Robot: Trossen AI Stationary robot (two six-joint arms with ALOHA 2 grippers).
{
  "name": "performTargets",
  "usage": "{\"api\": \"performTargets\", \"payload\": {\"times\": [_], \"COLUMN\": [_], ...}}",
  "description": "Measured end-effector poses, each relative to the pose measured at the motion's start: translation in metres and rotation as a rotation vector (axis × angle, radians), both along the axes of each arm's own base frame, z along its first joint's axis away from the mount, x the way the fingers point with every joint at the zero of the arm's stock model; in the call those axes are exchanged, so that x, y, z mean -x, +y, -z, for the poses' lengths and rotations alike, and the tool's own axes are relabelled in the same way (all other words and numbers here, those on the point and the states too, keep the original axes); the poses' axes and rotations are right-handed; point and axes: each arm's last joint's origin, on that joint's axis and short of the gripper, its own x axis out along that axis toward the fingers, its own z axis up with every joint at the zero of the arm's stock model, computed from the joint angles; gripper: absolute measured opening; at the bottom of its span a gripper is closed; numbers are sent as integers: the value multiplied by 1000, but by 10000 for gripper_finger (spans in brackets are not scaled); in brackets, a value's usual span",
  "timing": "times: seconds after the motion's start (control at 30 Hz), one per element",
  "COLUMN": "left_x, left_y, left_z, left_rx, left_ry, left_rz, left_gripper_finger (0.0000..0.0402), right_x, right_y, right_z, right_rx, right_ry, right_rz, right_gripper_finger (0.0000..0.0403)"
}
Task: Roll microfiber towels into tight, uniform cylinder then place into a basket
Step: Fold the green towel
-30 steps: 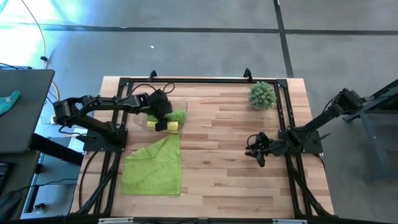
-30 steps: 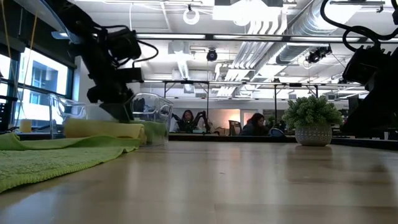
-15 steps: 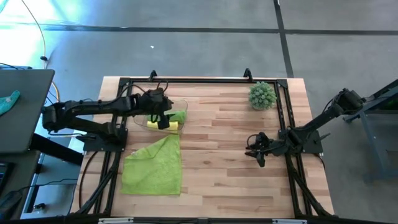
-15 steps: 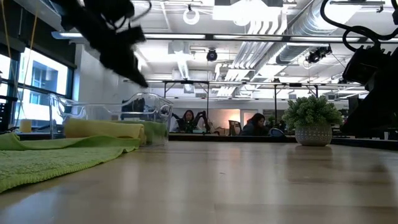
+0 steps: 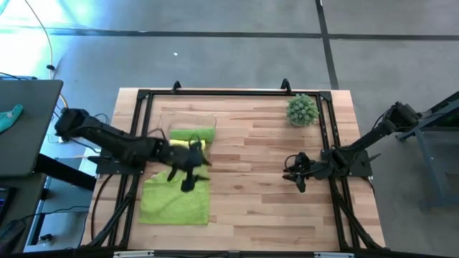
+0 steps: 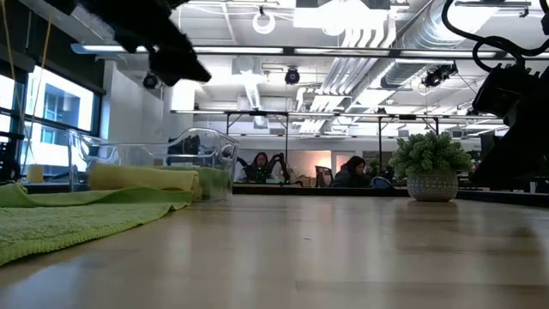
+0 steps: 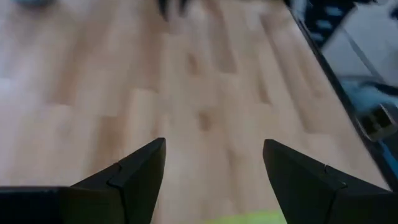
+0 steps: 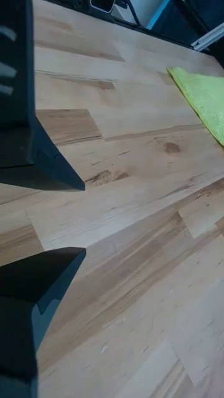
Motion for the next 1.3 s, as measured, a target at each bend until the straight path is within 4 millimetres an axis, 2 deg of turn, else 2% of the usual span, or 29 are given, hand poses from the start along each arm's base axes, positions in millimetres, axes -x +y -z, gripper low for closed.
{"api": "performTargets", "payload": {"times": [0.17,0.3,0.67,0.87,1.03,1.3], "left_x": [-3,2,18,12,3,-28], "left_y": [-38,-60,-86,-91,-92,-88], "left_z": [24,44,94,100,104,129], "left_rx": [44,58,17,35,-50,-120], "left_ry": [116,249,597,560,464,297], "left_rz": [91,127,141,81,103,137], "left_gripper_finger": [259,259,246,237,231,229], "right_x": [0,0,0,0,0,0], "right_y": [0,0,0,0,0,0], "right_z": [0,0,0,0,0,0], "right_rx": [1,1,1,2,2,2], "right_ry": [3,3,3,3,3,3], "right_rz": [0,0,0,0,0,1], "right_gripper_finger": [149,149,149,149,149,149]}}
